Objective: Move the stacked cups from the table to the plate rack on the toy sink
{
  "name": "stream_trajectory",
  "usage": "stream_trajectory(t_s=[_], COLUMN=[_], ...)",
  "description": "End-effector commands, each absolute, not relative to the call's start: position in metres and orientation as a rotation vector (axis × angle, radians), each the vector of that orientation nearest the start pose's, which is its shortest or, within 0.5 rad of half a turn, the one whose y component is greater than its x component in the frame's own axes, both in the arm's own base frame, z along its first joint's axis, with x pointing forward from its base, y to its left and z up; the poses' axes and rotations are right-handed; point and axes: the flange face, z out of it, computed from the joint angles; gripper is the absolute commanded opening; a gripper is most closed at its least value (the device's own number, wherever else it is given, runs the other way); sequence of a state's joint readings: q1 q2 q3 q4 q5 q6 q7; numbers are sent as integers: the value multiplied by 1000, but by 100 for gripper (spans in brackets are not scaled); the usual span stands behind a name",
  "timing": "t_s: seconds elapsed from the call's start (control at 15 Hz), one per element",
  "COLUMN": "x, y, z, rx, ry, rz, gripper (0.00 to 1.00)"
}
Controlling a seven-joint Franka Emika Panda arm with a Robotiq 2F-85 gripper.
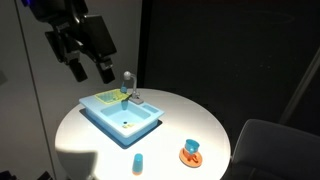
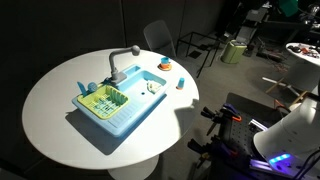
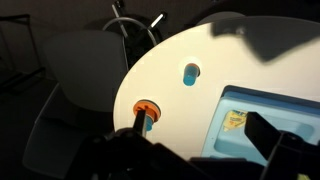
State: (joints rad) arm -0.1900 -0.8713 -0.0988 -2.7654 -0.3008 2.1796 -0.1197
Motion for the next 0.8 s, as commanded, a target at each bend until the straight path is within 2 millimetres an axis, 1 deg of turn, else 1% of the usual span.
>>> stream_trajectory(t_s=[0.0,0.07,0.33,0.6,0.73], x=[302,302,314,338,354], y=[-101,-101,-118,-143,-159], z=[478,478,485,493,492], rx=[-3359,-3359,-3363,-3344,-3329], ry=[13,13,14,14,-12], rz=[-413,-413,-407,-424,-431], gripper=[100,100,100,100,100])
